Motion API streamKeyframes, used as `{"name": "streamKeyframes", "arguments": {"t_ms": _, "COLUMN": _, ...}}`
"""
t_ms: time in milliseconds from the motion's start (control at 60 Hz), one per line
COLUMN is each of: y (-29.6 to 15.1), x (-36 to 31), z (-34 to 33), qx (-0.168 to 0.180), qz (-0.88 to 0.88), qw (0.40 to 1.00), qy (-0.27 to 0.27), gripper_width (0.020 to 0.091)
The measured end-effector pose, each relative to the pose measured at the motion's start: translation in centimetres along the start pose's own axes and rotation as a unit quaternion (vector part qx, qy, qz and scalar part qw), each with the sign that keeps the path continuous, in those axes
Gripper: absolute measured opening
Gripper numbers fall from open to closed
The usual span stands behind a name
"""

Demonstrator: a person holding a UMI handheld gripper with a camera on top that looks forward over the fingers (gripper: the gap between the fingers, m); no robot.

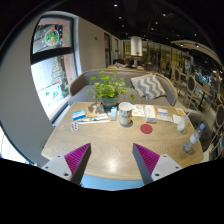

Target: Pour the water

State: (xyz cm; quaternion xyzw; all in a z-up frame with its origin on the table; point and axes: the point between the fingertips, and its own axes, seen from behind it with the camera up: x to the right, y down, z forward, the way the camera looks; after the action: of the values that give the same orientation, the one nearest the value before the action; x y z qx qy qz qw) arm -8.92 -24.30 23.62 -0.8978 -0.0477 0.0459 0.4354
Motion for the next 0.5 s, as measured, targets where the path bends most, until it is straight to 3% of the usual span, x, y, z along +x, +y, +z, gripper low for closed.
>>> {"name": "streamKeyframes", "arguments": {"t_ms": 183, "y": 3.4, "x": 14.5, "z": 1.1, "qx": 0.019, "qz": 0.017, "qw": 0.998, "qy": 0.052, "gripper_width": 0.0853}}
{"name": "streamKeyframes", "arguments": {"t_ms": 500, "y": 9.7, "x": 37.8, "z": 3.9, "qx": 0.014, "qz": 0.057, "qw": 0.991, "qy": 0.122, "gripper_width": 0.0851}}
